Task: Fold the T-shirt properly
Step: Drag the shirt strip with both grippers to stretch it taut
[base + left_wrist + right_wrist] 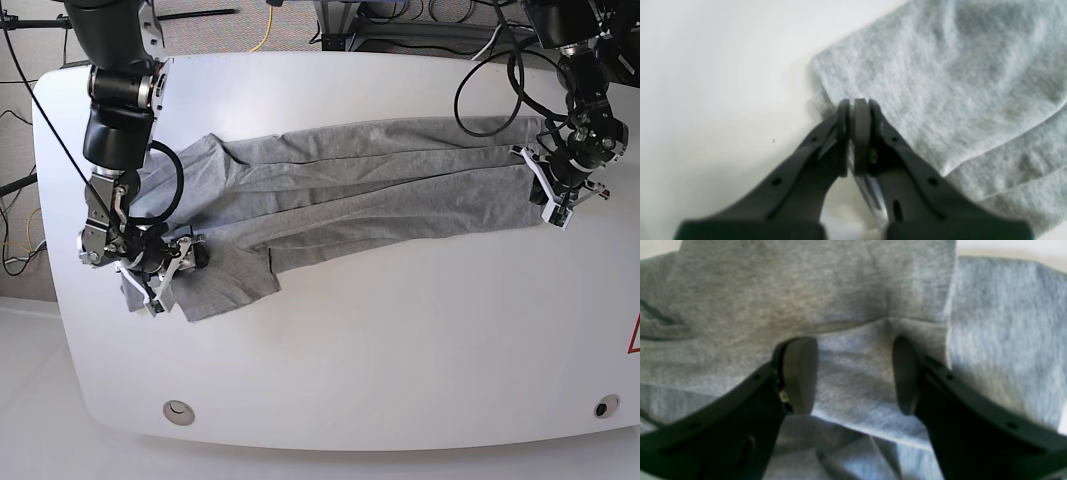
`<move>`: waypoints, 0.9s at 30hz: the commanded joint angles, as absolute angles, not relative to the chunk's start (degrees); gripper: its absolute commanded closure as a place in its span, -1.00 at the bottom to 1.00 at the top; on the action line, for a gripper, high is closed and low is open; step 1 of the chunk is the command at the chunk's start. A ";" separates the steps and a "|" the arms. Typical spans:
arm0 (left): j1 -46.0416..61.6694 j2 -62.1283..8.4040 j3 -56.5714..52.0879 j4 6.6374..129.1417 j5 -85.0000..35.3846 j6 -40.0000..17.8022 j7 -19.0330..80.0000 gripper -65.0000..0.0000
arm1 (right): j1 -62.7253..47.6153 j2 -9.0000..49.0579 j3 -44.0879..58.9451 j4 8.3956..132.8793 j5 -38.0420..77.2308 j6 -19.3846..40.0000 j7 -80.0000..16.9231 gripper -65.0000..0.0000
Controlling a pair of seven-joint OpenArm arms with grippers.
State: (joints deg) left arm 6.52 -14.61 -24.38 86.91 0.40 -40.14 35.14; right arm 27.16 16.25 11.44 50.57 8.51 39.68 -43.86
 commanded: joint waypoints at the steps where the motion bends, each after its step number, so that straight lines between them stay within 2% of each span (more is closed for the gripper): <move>1: 6.02 -15.41 -24.84 87.60 -0.04 -40.00 35.00 0.96 | 28.26 17.09 11.03 50.06 7.94 39.12 -44.14 -0.12; 10: 6.69 -15.16 -24.73 87.52 -0.01 -40.00 34.88 0.96 | 28.62 17.96 9.58 50.54 7.56 36.92 -38.27 -0.20; 27: 4.75 -15.25 -24.74 87.18 -0.44 -40.00 35.10 0.96 | 28.78 15.91 11.42 55.48 8.27 37.46 -39.63 -0.27</move>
State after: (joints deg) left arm 5.52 -14.50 -24.49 86.41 0.34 -40.10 36.40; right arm 26.79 15.07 10.66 53.98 7.68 37.12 -40.71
